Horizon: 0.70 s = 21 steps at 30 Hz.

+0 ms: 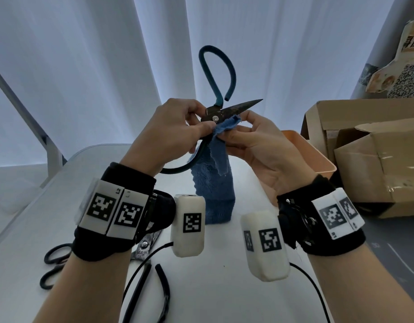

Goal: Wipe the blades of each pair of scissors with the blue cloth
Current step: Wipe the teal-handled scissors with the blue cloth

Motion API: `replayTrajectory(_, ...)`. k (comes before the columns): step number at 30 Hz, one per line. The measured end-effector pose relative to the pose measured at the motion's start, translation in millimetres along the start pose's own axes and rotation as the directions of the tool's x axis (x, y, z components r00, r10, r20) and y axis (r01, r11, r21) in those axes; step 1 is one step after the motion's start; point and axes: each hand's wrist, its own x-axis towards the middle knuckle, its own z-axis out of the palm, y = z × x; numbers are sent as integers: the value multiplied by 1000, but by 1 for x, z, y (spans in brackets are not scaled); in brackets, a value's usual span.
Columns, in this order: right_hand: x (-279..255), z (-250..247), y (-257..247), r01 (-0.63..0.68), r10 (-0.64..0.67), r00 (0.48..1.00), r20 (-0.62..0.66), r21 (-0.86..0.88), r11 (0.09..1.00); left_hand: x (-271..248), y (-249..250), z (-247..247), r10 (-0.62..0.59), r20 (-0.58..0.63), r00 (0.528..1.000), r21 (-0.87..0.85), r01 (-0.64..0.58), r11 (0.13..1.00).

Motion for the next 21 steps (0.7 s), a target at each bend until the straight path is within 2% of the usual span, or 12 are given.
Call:
replayTrajectory(6, 0, 3, -1, -11, 11, 1000, 2, -97, 995, -1, 2, 3, 4, -2, 1000, 29, -4, 1000)
replayTrajectory(11, 1, 4, -1, -31, 36, 999, 32, -152, 988, -2, 0, 1, -2, 21, 1000, -13, 2, 1000)
replayTrajectory(18, 0, -1, -4, -13, 11, 1000, -15, -137, 990, -3, 1, -2, 12, 44, 999, -56, -10, 998)
replayTrajectory(21, -1, -3, -4, 2, -3, 1000, -23, -46, 999, -4, 0, -3, 38, 28, 999, -65, -36, 997)
